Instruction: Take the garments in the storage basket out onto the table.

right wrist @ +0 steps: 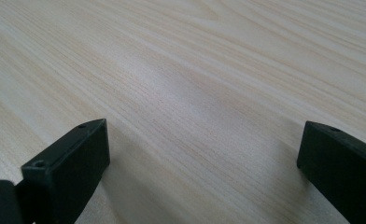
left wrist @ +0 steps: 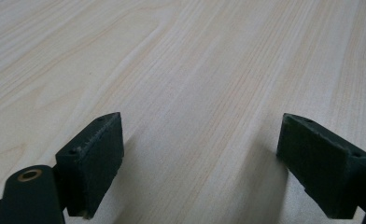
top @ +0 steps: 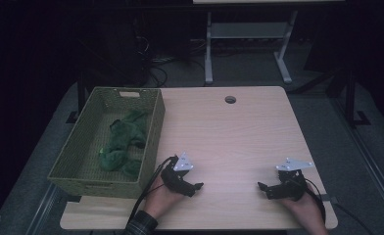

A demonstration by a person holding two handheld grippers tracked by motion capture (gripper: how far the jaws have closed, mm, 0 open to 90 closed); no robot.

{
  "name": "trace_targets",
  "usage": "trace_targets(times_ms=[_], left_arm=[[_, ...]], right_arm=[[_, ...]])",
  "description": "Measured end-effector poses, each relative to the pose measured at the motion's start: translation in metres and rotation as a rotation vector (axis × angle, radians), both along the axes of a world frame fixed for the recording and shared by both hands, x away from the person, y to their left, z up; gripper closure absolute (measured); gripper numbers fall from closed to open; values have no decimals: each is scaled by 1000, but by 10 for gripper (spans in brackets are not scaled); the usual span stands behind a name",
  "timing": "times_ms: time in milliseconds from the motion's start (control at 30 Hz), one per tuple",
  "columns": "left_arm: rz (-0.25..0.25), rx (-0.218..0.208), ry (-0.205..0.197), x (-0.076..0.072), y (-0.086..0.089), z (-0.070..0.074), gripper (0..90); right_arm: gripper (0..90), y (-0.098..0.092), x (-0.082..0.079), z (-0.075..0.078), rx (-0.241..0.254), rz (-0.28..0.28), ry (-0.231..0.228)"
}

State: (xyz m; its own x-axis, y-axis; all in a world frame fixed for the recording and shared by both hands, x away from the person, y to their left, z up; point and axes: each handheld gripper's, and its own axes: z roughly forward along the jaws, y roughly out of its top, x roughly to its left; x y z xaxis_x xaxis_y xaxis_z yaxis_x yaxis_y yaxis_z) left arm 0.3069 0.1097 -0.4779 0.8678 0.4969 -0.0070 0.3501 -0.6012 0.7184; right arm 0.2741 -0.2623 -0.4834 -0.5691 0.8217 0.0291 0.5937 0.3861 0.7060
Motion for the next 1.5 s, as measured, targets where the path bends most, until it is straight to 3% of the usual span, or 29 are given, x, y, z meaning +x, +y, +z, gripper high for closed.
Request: trace_targets(times_ms=[333,467,700,1167,1500], left_arm=[[-3,5,-4,2,0,0,135],[-11,-4,31,4,-2,3,139],[-7,27,47,5,-3,8,140],[-13,64,37,9,-1,33,144],[-16,54,33,7,-1,52,144]], right_arm=[[20,0,0,0,0,0,0],[20,0,0,0,0,0,1],[20,0,0,0,1,-3,5],[20,0,0,0,2,-3,3],[20,0,0,0,2,-3,4]])
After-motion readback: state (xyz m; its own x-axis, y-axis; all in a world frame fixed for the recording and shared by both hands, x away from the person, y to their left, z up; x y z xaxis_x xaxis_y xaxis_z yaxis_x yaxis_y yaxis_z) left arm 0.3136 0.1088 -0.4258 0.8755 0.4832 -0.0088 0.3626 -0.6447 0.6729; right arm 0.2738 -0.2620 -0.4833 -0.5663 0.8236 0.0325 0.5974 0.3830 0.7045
